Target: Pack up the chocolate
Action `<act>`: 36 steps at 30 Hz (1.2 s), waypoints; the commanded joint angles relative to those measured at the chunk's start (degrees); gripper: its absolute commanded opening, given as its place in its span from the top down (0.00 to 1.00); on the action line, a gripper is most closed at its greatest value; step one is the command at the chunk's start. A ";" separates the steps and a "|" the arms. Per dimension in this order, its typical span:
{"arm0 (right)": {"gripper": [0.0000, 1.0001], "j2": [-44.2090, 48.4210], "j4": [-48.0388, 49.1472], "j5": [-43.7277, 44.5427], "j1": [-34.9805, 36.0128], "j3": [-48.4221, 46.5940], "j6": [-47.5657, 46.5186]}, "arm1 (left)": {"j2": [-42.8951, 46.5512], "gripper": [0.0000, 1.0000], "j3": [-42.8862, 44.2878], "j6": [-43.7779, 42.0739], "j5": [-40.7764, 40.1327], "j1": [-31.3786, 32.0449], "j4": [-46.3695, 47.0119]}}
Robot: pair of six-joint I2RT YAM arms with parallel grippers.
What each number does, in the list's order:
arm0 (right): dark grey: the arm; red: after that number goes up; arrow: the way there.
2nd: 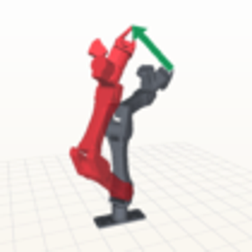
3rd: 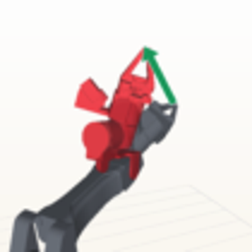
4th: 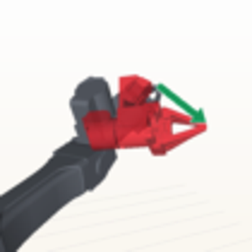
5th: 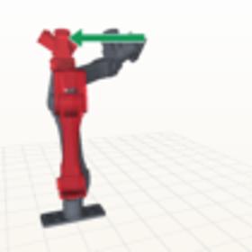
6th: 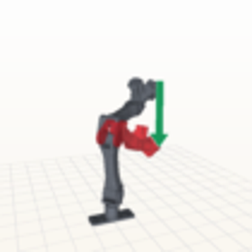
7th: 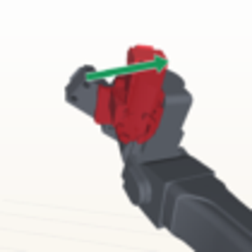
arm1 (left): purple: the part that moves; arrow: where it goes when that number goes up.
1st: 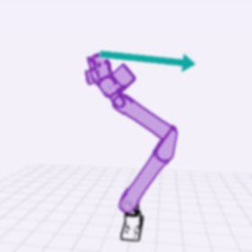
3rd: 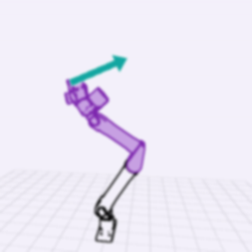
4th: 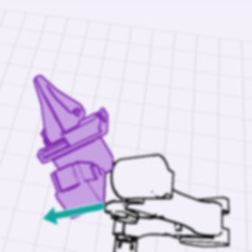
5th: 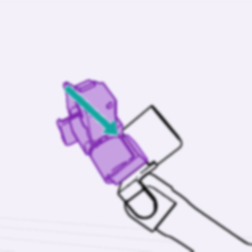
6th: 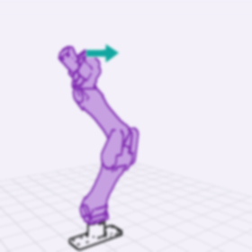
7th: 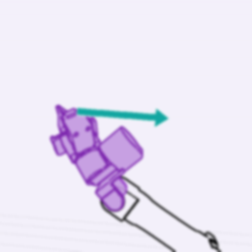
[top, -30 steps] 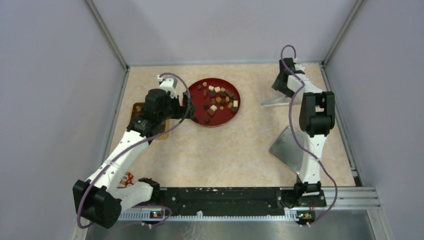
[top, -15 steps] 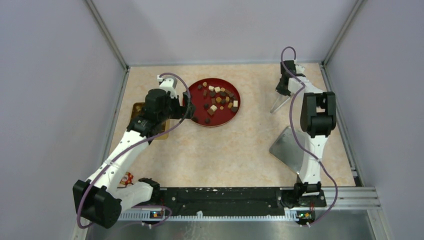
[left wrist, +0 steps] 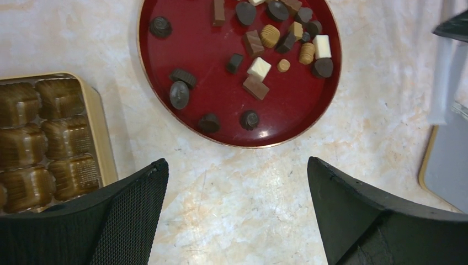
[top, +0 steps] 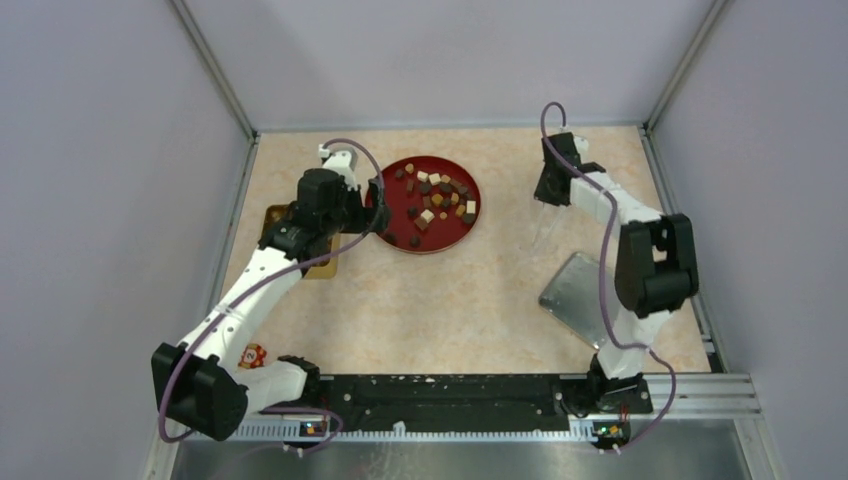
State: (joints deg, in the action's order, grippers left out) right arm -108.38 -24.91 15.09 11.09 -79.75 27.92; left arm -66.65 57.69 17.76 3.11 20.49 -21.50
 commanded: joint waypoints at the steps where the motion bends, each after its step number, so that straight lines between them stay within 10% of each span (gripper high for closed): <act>1: 1.00 13.64 0.84 -0.07 6.82 3.84 3.75 | -0.41 0.01 5.48 -2.67 -6.99 -0.23 -2.42; 14: 1.00 21.36 -3.21 11.70 37.84 13.10 19.37 | -2.15 0.01 10.98 -3.78 -12.13 -0.98 -5.75; 33: 1.00 13.75 5.24 6.78 43.11 21.79 40.28 | -0.62 0.01 1.43 -2.98 1.53 -0.98 -3.66; 36: 0.60 13.59 7.43 6.48 43.14 21.50 38.85 | 0.27 0.01 1.04 -2.95 2.34 -1.00 -3.60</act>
State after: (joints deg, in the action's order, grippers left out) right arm -94.67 -22.72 22.63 53.23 -55.57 66.11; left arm -68.75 59.46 14.87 2.33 19.77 -27.90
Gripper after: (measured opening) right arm 0.158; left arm 0.987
